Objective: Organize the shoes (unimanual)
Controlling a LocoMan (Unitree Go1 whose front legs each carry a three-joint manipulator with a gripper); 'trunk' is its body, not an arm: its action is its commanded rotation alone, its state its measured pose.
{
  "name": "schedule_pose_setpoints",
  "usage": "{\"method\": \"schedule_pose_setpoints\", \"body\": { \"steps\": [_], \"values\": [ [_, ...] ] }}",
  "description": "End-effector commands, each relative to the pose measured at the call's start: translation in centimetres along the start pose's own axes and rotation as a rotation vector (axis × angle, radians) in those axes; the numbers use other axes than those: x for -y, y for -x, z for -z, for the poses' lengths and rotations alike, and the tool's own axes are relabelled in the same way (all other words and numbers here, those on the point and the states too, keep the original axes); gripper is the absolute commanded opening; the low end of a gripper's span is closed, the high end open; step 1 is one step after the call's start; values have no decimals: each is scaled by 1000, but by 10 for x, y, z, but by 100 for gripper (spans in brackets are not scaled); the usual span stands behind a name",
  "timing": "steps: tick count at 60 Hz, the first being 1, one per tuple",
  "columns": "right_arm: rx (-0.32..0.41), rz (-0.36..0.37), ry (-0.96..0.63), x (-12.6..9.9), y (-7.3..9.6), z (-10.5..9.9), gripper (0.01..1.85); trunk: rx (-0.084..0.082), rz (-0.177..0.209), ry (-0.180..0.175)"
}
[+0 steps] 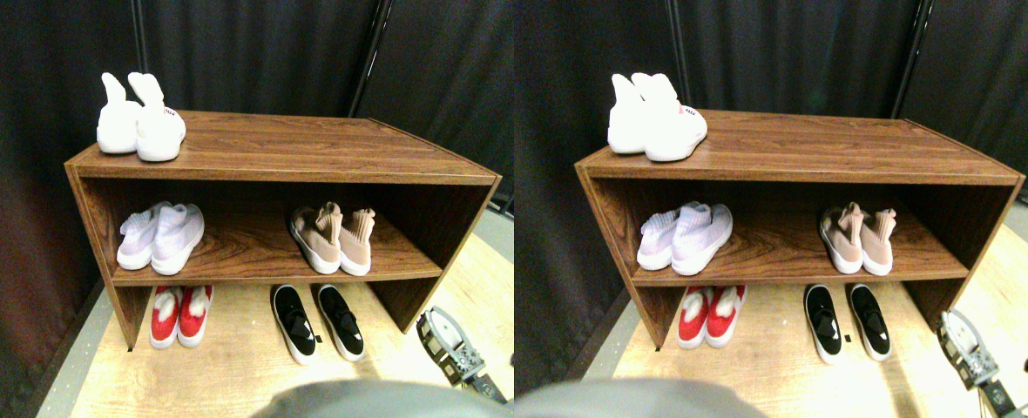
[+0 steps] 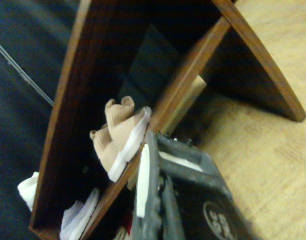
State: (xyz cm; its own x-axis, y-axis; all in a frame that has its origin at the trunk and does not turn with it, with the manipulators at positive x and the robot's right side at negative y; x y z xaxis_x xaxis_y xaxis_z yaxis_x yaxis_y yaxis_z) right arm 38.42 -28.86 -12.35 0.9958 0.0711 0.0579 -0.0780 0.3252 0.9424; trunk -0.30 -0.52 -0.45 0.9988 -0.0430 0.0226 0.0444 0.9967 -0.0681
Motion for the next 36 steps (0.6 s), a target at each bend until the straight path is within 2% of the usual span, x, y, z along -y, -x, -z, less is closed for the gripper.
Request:
{"method": "schedule_pose_setpoints", "body": {
  "steps": [1, 4, 6, 10, 17, 22, 30, 36],
  "values": [
    [25, 9, -29, 19, -7, 2, 6, -27, -11, 21],
    [29, 35, -55, 27, -11, 3, 6, -31, -13, 22],
    [41, 60, -134, 38, -16, 4, 6, -31, -14, 22],
    [45, 91, -141, 55, -24, 4, 6, -35, -18, 24],
    [82, 142, -190, 72, -35, 3, 6, -37, -20, 24],
    [151, 190, -205, 89, -44, 3, 6, -34, -23, 26],
    [226, 242, -198, 101, -58, -3, 6, -31, -25, 27],
    [213, 243, -186, 105, -68, -9, 6, -26, -28, 27]
  ]
}}
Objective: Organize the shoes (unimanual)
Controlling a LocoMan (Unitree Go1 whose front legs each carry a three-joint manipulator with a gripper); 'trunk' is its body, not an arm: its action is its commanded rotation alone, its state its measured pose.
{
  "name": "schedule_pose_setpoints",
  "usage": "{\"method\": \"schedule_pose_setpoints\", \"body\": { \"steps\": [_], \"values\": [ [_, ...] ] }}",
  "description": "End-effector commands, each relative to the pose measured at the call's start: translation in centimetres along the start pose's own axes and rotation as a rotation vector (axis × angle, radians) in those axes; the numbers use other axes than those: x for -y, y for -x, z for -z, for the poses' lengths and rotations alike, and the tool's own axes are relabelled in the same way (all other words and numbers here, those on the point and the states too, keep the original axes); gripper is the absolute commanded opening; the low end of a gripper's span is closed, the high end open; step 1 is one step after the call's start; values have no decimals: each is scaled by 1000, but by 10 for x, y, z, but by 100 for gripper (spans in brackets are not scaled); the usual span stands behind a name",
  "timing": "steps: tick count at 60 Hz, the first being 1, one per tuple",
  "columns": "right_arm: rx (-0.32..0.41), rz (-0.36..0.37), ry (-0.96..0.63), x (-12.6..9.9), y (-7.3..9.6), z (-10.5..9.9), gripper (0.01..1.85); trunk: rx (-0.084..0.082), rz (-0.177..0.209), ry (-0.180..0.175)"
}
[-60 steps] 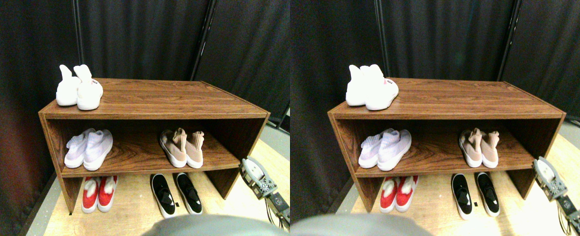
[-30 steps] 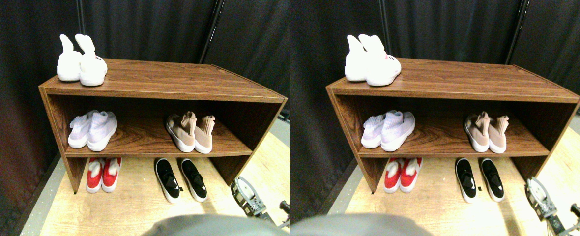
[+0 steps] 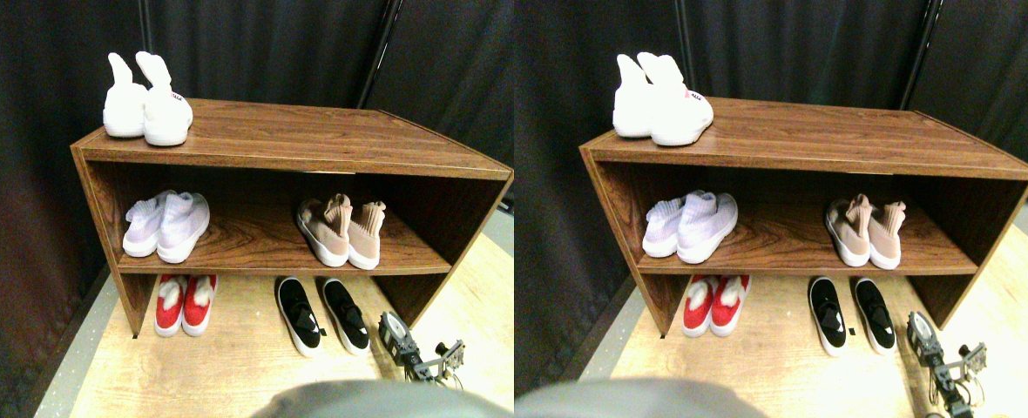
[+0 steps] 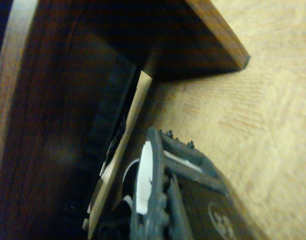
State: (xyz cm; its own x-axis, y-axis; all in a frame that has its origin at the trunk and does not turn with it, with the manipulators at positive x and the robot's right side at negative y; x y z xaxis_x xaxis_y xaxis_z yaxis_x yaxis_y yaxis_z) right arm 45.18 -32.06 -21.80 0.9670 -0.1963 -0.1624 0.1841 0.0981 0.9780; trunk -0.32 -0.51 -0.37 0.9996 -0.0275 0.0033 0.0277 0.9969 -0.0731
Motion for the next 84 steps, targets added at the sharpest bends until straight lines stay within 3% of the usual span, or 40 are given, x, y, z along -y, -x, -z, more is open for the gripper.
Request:
{"method": "schedule_pose_setpoints", "body": {
  "steps": [1, 10, 29, 41, 51, 64, 84],
  "values": [
    [3, -33, 22, -3, -12, -5, 6, -8, -11, 22],
    [-1, -29, 36, -6, -26, -6, 6, 1, -15, 23],
    [10, 16, 31, -9, -46, 5, 6, -1, -26, 35],
    [-7, 59, 29, -1, -44, 17, 6, -7, -31, 43],
    [21, 87, -1, 8, -41, 25, 6, -11, -35, 47],
    [-19, 106, -14, 11, -34, 37, 6, -10, -36, 51],
    [-75, 84, -4, 4, -30, 55, 6, -11, -42, 67]
  ]
}}
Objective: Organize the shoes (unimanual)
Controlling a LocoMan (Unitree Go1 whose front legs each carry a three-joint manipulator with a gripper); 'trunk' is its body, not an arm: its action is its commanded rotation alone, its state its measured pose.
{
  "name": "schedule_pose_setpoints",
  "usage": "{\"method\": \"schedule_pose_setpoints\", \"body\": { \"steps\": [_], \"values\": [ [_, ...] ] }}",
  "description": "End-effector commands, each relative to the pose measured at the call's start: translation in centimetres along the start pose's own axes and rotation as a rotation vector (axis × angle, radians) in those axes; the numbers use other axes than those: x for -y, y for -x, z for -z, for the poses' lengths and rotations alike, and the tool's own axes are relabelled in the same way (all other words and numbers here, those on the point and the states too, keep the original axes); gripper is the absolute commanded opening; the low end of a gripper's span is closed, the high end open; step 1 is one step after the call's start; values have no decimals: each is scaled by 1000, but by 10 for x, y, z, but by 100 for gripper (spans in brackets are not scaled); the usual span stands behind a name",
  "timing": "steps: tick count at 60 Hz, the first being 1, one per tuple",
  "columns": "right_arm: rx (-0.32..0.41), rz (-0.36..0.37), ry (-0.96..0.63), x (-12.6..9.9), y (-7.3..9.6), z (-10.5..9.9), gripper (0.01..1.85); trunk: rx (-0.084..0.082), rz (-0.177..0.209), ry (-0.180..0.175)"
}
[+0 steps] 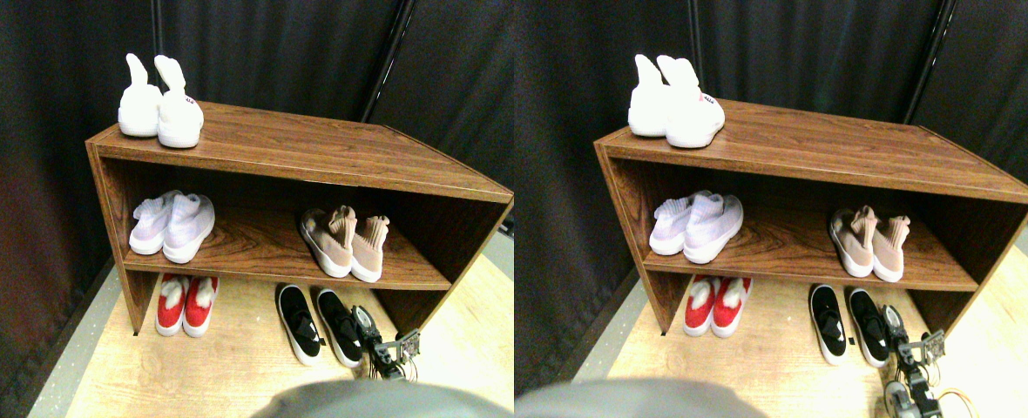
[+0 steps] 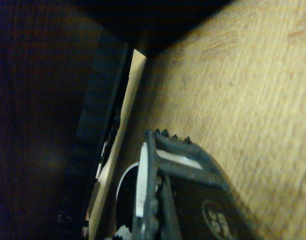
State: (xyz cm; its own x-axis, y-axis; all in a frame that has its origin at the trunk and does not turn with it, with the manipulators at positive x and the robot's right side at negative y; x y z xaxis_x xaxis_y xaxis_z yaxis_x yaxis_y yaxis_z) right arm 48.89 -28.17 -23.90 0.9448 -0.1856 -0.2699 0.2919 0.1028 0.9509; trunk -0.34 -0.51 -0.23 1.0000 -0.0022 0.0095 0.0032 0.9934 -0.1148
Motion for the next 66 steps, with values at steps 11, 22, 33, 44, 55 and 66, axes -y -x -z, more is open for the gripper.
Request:
{"method": "schedule_pose_setpoints", "body": {
  "steps": [11, 22, 33, 44, 55, 66],
  "values": [
    [-71, -48, -21, -9, 5, 15, 6, -17, -18, 25],
    [-71, -54, -11, -12, 10, 19, 6, -14, -18, 26],
    [-102, -65, -17, -9, 13, 20, 6, -14, -14, 25],
    [-93, -57, -34, -9, 18, 24, 6, -10, -12, 25],
    [-84, -74, -6, -8, 17, 21, 6, -9, -11, 24],
    [-106, -44, -62, -8, 22, 23, 6, -8, -5, 21]
  ]
}}
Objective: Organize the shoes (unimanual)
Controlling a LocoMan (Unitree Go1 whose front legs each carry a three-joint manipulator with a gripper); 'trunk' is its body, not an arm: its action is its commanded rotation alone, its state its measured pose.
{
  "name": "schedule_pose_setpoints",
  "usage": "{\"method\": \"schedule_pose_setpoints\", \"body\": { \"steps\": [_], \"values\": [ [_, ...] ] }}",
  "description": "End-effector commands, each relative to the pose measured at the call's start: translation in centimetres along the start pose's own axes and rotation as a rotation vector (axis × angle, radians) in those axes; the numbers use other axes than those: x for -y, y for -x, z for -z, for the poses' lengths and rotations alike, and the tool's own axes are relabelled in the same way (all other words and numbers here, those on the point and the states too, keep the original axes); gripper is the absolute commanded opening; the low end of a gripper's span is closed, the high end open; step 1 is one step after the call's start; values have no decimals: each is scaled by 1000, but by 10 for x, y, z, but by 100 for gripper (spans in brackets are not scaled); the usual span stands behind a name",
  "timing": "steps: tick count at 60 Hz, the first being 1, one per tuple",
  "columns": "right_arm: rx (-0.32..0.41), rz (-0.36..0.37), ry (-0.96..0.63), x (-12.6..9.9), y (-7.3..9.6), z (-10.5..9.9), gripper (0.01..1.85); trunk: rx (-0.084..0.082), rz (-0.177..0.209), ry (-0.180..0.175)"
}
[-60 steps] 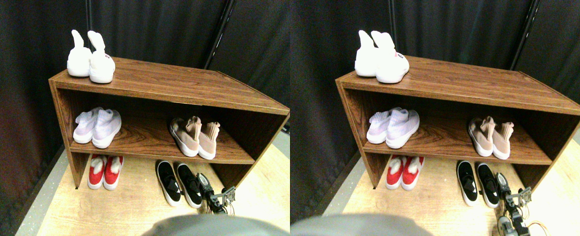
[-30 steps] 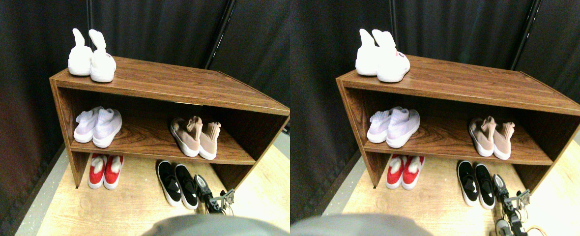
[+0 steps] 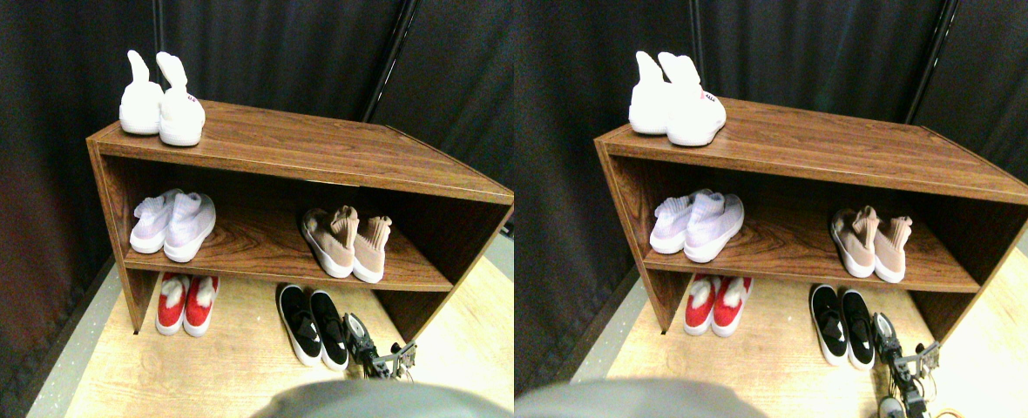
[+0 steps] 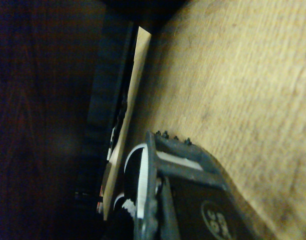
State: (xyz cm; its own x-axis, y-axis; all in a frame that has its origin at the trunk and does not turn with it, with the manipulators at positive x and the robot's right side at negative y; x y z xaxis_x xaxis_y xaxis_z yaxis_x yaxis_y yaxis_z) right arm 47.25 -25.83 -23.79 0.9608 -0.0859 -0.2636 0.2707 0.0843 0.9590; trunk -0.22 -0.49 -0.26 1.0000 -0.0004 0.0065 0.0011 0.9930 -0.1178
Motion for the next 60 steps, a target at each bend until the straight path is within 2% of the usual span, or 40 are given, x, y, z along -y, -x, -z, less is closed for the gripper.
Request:
{"method": "schedule_pose_setpoints", "body": {
  "steps": [1, 10, 24, 30, 41, 48, 49, 55, 60],
  "values": [
    [-1, -20, -40, -9, 3, 4, 6, -5, -3, 18],
    [17, -15, -39, -7, 2, 12, 6, -6, 3, 15],
    [28, -29, -42, -3, -3, 7, 6, -4, 4, 17],
    [24, -33, -61, -5, -2, 7, 6, -10, 10, 14],
    [44, -21, -35, -5, -1, 10, 6, -6, 10, 12],
    [39, -46, 9, -6, -2, 4, 6, -4, 17, 10],
    [39, -46, 9, -6, -2, 4, 6, 3, 22, 6],
    [65, -40, 32, -16, 0, -1, 6, 7, 28, 3],
    [64, -69, 66, -30, 3, -10, 6, 12, 38, -2]
  ]
}}
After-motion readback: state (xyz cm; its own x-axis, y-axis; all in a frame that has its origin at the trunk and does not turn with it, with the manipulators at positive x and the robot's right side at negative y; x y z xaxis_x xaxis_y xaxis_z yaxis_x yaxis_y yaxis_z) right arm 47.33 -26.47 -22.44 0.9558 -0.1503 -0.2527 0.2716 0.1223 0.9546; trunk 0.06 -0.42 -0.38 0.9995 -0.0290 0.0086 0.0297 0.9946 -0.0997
